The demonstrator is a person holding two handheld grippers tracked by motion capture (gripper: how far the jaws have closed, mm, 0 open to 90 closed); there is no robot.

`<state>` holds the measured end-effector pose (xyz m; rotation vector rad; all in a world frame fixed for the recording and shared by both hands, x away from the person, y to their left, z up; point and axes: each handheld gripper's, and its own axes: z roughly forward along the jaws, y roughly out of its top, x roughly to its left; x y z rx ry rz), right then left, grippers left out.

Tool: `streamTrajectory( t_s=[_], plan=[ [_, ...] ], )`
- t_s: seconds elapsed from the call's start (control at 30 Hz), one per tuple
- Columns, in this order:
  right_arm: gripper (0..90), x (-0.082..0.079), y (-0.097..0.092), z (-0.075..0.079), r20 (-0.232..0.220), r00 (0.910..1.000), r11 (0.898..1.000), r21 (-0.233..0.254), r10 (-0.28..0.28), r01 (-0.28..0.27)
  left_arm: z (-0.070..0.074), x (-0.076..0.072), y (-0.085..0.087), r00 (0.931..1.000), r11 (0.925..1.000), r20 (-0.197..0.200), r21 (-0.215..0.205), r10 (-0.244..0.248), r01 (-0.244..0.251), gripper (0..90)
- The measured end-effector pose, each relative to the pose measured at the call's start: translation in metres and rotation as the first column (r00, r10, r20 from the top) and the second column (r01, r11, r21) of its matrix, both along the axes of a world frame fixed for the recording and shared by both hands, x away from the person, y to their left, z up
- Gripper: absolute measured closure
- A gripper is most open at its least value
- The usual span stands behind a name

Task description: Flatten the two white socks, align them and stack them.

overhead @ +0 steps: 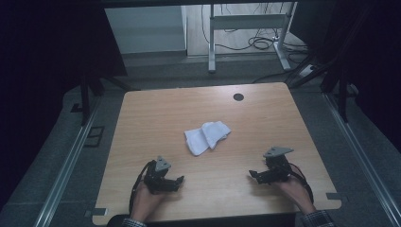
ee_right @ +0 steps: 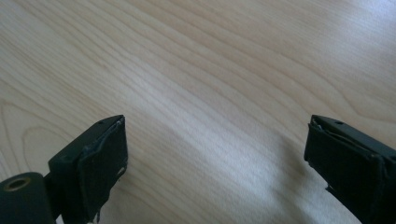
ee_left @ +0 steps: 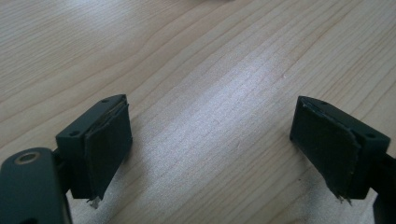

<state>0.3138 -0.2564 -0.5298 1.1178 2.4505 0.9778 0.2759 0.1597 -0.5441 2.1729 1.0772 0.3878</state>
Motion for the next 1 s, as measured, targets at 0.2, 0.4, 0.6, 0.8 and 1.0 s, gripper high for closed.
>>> streamTrajectory(
  t_s=[0.2, 0.4, 0.6, 0.8, 1.0],
  plan=[
    [7.6, 0.011, 0.009, 0.008, -0.029, 0.9996, 0.999, 0.040, 0.003, -0.002, 0.000, 0.000, -0.001, 0.9999, 0.9999, -0.001, -0.004, 0.012, -0.012, 12.5],
    [8.0, 0.028, 0.019, 0.017, -0.060, 0.9982, 0.998, 0.060, -0.004, 0.007, 0.000, 0.000, -0.001, 0.9999, 0.9999, -0.001, -0.003, 0.011, -0.011, 12.6],
    [8.1, 0.048, 0.032, 0.025, -0.095, 0.9955, 0.999, 0.034, -0.007, 0.010, 0.000, 0.000, -0.001, 0.9999, 0.9999, -0.001, -0.003, 0.011, -0.011, 12.5],
    [20.7, 0.067, 0.046, 0.037, -0.080, 0.9967, 0.999, 0.041, -0.012, 0.016, 0.000, 0.000, -0.001, 0.9999, 0.9999, -0.001, -0.003, 0.010, -0.010, 12.5],
    [30.7, 0.085, 0.057, 0.044, -0.043, 0.9989, 1.000, 0.019, -0.020, 0.020, 0.000, 0.000, -0.001, 0.9999, 0.9999, -0.001, -0.003, 0.010, -0.010, 12.5]
  ],
)
